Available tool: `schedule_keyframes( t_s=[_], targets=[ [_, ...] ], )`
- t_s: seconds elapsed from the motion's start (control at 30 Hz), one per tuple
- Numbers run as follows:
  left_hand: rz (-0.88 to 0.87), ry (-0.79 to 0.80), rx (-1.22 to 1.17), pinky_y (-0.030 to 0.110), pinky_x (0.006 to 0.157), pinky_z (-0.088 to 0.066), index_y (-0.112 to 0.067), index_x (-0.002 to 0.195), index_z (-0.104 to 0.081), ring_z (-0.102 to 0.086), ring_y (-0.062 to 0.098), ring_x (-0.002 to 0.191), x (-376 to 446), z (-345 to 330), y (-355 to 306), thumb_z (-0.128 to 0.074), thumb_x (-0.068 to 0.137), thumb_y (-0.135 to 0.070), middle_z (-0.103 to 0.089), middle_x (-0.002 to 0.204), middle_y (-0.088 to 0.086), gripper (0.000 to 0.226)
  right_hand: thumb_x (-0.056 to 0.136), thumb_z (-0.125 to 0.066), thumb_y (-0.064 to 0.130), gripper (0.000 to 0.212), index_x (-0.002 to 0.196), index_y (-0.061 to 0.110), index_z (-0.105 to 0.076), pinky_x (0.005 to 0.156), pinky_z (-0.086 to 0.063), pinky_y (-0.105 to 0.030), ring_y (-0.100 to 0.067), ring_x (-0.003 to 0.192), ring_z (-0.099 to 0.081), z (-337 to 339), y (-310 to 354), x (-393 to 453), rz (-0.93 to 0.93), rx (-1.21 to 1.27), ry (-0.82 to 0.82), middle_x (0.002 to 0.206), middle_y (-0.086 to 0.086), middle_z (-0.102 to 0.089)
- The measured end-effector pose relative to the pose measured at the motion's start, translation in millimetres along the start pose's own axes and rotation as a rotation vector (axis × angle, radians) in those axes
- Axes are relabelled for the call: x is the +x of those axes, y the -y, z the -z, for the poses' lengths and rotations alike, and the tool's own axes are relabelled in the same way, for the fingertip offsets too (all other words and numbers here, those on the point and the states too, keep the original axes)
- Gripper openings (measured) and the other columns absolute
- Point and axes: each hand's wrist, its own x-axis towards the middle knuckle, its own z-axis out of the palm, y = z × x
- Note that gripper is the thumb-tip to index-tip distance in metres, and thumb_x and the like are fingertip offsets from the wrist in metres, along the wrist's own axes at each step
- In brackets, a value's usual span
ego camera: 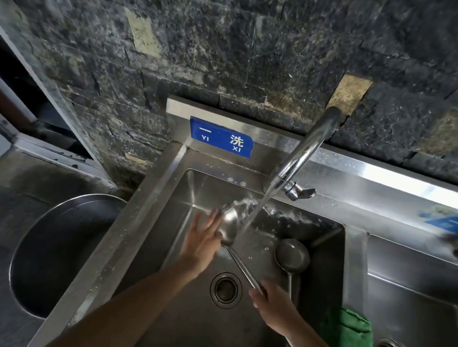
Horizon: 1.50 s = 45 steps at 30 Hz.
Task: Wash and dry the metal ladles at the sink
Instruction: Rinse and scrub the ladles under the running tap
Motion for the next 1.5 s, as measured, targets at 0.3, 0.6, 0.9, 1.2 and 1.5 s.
schedule_keyframes(
  t_s=[0.3,0.6,0.9,1.2,1.5],
  targets=[
    [0.66,0.374,-1.278,0.035,0.088,-0.053,-0.002,0.107,-0.063,-0.065,0.021,0.097,-64,3,-44,-0.047,0.095,-0.026,-0.066,0.104,0.014,0.031,0.099,-0.058,0.026,0.029,0.075,0.012,-0.066,0.043,-0.048,-0.025,-0.013,0.042,-0.057,-51,56,17,-0.049,0.282,-0.001,0.06,-0.005,-0.066],
    [0.811,0.719,-1.719,0.042,0.078,-0.061,-0.011,0.113,-0.067,-0.069,0.024,0.088,-97,26,-29,-0.047,0.1,-0.034,-0.07,0.106,0.008,0.033,0.098,-0.048,0.051,0.053,0.067,0.013,-0.069,0.071,-0.063,-0.044,-0.022,0.062,-0.073,-86,74,71,-0.221,0.384,-0.094,0.063,-0.002,-0.072],
    [0.44,0.805,-1.458,0.037,0.083,-0.062,-0.015,0.129,-0.054,-0.073,0.021,0.099,-116,22,19,-0.075,0.086,-0.019,-0.07,0.114,0.005,0.048,0.105,-0.044,0.042,0.045,0.08,0.014,-0.069,0.064,-0.05,-0.031,-0.016,0.064,-0.062,-115,94,111,-0.239,0.489,-0.072,0.069,0.002,-0.07],
    [0.451,0.738,-0.982,0.036,0.087,-0.058,-0.014,0.128,-0.052,-0.066,0.02,0.102,-125,-18,57,-0.064,0.09,-0.013,-0.065,0.116,0.009,0.039,0.104,-0.052,0.022,0.028,0.087,0.007,-0.069,0.059,-0.057,-0.028,-0.014,0.059,-0.064,-147,112,141,-0.355,0.66,0.132,0.087,-0.01,-0.072],
    [0.538,0.725,-0.889,0.03,0.088,-0.05,-0.013,0.155,-0.021,-0.059,0.026,0.12,-131,-49,73,-0.055,0.092,-0.009,-0.053,0.141,0.015,0.072,0.103,-0.049,0.006,0.019,0.096,0.004,-0.067,0.073,-0.063,-0.036,-0.016,0.068,-0.067,-175,128,164,-0.373,0.649,0.126,0.086,-0.009,-0.071]
  ],
)
